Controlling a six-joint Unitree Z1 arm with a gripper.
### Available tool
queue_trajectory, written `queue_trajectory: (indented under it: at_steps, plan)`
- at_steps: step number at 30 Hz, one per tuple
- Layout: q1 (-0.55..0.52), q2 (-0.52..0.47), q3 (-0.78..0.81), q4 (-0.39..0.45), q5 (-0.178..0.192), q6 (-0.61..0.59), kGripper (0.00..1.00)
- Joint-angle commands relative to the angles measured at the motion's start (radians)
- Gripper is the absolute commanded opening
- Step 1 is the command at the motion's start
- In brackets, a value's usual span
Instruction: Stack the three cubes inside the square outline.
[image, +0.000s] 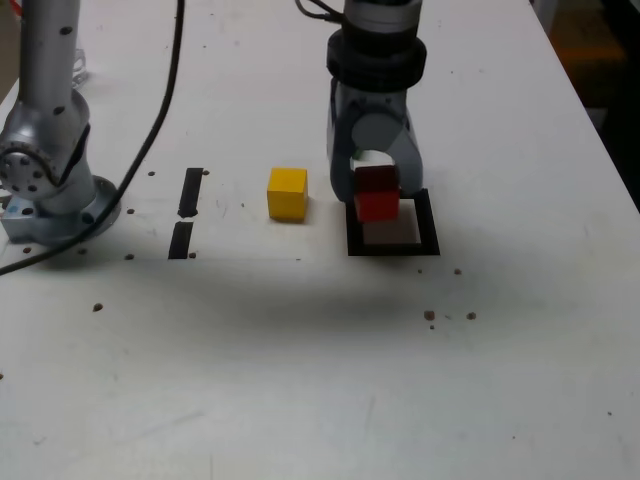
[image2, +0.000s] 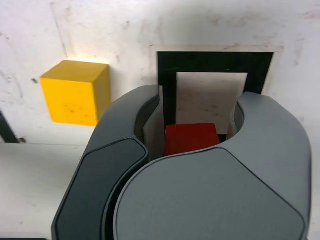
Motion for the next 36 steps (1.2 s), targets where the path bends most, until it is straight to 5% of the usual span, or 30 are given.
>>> queue_trajectory:
  at_steps: [1,28,36]
  plan:
    - [-0.001,0.01,-0.003,-0.004,0.003,0.001,0.19]
    - [-0.001,0.038,0.038,-0.078,0.011,0.011,0.21]
    - [-0.001,0.037,0.056,-0.095,0.017,0.015,0.29]
